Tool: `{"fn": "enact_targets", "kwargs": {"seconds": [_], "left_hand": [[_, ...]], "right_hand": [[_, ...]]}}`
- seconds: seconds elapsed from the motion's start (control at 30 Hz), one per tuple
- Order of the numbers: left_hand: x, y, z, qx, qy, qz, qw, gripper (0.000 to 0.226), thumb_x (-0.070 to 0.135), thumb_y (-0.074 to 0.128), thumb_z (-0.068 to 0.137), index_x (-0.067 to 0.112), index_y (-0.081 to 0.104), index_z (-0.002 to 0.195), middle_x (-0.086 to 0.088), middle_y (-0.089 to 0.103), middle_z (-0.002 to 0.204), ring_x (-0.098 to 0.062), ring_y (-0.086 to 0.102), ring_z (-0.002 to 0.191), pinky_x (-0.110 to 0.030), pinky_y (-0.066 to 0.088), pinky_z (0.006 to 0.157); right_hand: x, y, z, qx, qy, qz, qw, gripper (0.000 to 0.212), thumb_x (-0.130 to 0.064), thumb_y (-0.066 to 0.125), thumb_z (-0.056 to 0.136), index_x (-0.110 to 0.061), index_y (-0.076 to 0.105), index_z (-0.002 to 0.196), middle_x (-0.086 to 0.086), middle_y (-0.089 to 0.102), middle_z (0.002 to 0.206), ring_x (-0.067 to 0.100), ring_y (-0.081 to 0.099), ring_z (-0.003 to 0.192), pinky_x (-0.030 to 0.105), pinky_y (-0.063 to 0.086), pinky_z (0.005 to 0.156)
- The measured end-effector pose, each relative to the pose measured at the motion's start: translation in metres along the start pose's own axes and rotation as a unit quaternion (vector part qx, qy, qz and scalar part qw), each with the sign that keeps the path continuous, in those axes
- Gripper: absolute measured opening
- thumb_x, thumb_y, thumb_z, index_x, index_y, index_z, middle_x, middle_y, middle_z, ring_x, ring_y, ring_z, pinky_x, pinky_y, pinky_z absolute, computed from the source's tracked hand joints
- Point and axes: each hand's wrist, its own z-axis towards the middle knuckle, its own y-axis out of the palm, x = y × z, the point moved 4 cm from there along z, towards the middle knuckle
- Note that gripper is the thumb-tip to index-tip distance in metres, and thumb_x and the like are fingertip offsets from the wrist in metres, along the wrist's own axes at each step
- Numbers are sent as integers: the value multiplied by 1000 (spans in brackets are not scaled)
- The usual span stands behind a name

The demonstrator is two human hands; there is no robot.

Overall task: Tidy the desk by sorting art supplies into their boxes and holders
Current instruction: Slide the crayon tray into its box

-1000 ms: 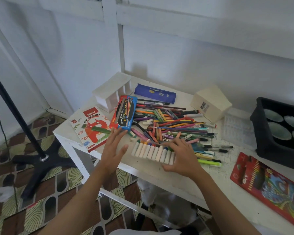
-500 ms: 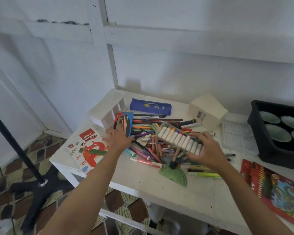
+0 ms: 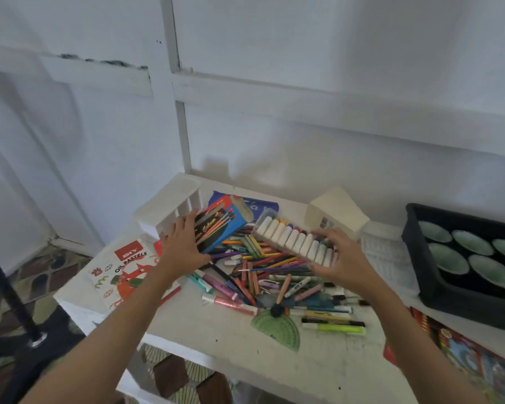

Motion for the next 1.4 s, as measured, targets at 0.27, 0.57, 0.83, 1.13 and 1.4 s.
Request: {"fn": "enact_targets", "kwargs": {"seconds": [0.27,0.57,0.83,1.13,1.4], "left_hand": [[-4,-40,9,-11,82,-7,997,97,34,59,46,16,38,139,-10,47,123,-30,48,110,-47,35,97],[-3,-60,8,-30,169,-31,985,83,8,55,51,25,44,132,0,51,125,-22,41,120,-44,27,99],[-1,-80,-1,-114,150,17,982,83,7,61,61,30,37,137,1,43,133,-16,34,124,-48,16,108],[16,-69,-12,-154,172,37,972,96,52,70,53,34,32,139,8,44,116,-11,43,107,-41,38,98],[49,-48,-35,-104,180,-101,973,90,57,76,53,32,43,132,12,47,110,-3,54,100,-26,50,88]], "right_hand": [[-38,-12,14,-60,-101,-6,993,70,-53,66,60,-31,50,124,-16,51,111,-1,49,101,25,43,85],[-67,-12,32,-74,-162,-56,982,74,-59,62,57,-29,53,125,-15,51,109,7,52,98,35,47,87],[-63,-4,38,-88,-168,-106,976,71,-43,78,63,-30,51,128,-11,53,114,10,52,100,38,47,87],[-76,3,42,-82,-144,-198,966,74,-50,75,68,-35,44,134,-13,48,130,15,35,116,35,33,85],[-86,7,55,-133,-139,-79,978,84,-28,87,58,-26,44,130,-5,36,130,14,24,124,32,28,102]]}}
